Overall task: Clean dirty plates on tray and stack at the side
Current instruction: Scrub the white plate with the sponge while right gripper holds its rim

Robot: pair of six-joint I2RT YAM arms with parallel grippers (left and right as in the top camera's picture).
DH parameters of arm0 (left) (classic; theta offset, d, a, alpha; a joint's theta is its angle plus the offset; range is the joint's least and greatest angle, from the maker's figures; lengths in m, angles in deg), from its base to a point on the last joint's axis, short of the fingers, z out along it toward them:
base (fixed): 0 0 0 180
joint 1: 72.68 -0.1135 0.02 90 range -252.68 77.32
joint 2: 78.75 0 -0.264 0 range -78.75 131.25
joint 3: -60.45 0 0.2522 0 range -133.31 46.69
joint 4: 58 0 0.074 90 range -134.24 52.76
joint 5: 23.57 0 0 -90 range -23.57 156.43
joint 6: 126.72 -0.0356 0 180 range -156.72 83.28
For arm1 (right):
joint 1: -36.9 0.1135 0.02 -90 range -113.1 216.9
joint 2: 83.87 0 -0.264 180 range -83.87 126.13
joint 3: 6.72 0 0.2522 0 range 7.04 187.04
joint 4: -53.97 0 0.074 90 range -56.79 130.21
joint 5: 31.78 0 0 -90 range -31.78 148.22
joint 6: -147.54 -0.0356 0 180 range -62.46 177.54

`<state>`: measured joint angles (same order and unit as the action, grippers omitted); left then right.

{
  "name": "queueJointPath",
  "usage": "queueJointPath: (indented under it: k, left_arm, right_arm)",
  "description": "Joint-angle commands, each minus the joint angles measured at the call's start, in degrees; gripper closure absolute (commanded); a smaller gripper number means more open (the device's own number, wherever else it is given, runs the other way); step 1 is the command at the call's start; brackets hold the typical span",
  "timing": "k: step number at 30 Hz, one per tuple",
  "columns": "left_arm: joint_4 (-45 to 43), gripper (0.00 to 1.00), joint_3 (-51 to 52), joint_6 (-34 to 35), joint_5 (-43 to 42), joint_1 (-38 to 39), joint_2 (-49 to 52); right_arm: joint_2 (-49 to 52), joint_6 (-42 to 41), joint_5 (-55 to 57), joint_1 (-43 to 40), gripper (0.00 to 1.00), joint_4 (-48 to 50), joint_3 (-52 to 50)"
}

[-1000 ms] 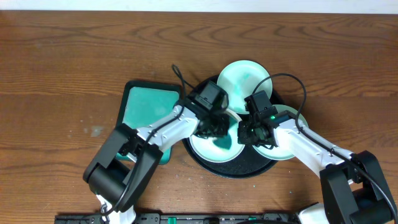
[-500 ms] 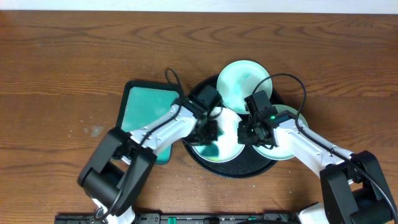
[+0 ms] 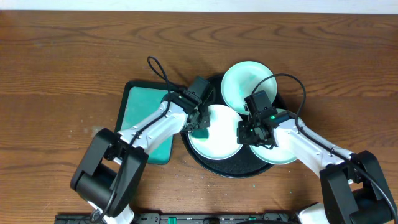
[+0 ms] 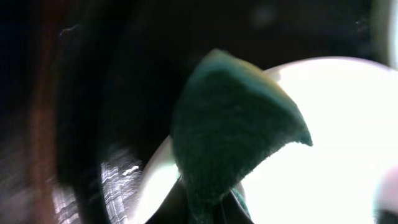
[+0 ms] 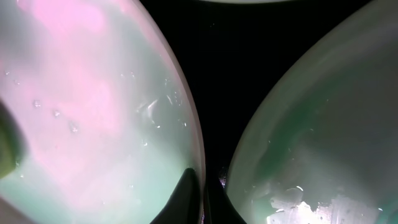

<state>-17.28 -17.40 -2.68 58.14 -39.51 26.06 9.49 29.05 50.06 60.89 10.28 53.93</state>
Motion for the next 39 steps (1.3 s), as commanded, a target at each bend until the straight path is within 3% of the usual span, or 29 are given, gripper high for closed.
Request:
queueJointPath:
  k: [1,4,7,21,28,36,39]
  left_arm:
    - [-4.8,0.93,0.9,-1.4,-12.0,0.4,4.3]
    - [-8.9,0.93,0.9,-1.4,-23.9,2.4,8.0]
    - [-10.3,0.93,0.9,-1.4,-29.2,4.1,8.5]
    - [-6.3,0.93,0.9,-2.3,-34.1,5.7,8.4]
    - [5.5,0.93,0.9,3.0,-19.3,4.9,7.6]
    - [11.8,0.93,0.8,5.7,2.0,1.3,0.1]
    - [11.6,0.93,0.8,3.7,2.6,0.4,-4.0]
  right_arm:
    - [1.0,0.2,5.4,-0.7,0.99,-0.6,-0.4]
    - [1.0,0.3,5.4,-0.7,0.99,-0.7,-0.4]
    - [1.0,0.3,5.4,-0.7,0.99,-0.7,-0.4]
    - [1.0,0.3,5.4,-0.7,0.99,-0.7,-0.4]
    - [1.0,0.2,5.4,-0.7,0.99,-0.6,-0.4]
    - [1.0,0.3,5.4,-0.7,0.99,-0.6,-0.4]
    - [1.0,1.2,5.4,-0.7,0.99,-0.5,-0.4]
